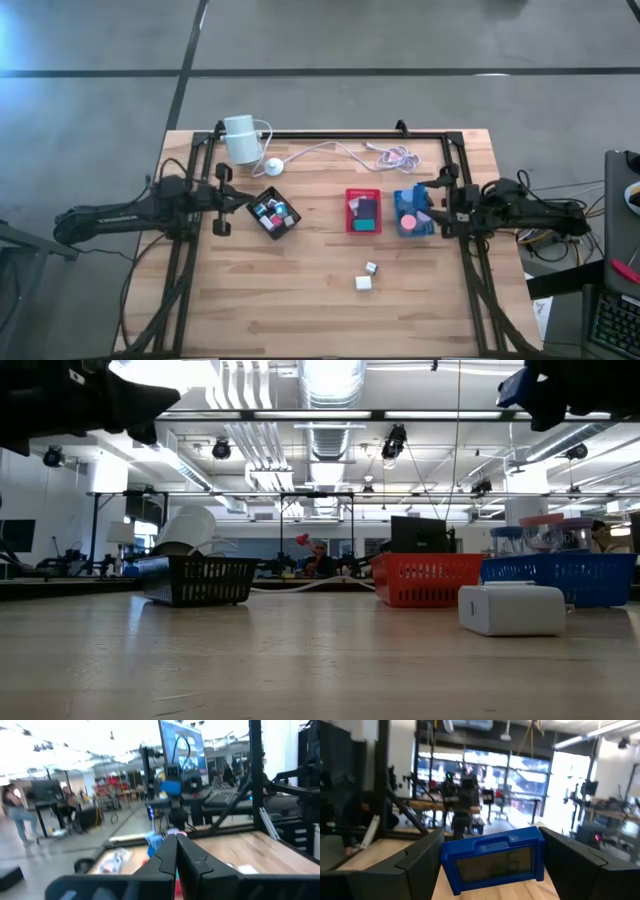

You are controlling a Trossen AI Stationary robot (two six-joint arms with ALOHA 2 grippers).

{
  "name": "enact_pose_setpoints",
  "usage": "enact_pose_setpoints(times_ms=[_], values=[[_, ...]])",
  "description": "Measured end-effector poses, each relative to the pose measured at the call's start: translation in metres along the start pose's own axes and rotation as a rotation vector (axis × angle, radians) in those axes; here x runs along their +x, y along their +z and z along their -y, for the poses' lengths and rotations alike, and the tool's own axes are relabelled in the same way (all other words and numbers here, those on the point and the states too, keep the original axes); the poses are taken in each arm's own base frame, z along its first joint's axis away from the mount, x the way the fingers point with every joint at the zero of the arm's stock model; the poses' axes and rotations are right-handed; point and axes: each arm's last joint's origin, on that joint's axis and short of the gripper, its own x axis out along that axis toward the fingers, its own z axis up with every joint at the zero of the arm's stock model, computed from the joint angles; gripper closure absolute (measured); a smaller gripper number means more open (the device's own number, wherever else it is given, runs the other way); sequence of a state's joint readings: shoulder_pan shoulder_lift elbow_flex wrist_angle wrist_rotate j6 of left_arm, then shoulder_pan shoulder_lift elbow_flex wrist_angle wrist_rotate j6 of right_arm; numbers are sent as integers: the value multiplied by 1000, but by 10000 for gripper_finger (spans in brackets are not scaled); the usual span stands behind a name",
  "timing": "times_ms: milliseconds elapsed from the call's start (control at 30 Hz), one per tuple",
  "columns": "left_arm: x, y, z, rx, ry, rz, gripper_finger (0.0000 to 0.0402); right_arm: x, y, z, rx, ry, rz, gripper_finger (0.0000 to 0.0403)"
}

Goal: Pick & Place Office items
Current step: Put the dark blue digital clock into the red bin

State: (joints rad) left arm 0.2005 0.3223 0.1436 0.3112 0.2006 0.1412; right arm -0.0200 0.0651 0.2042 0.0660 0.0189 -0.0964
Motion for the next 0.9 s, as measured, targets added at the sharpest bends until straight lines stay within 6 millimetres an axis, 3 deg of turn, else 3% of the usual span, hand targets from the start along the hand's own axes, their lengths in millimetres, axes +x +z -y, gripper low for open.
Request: enact_pose_setpoints(times_ms=[433,633,900], values=[[0,7,-3,100,82,57,389,36,12,3,8,-78,-163,110],[0,6,-3,102,85,53,393,64,30,4,27,-77,-222,110],[0,2,-2,91,76,6,388,100,32,4,34,-83,-320,110]])
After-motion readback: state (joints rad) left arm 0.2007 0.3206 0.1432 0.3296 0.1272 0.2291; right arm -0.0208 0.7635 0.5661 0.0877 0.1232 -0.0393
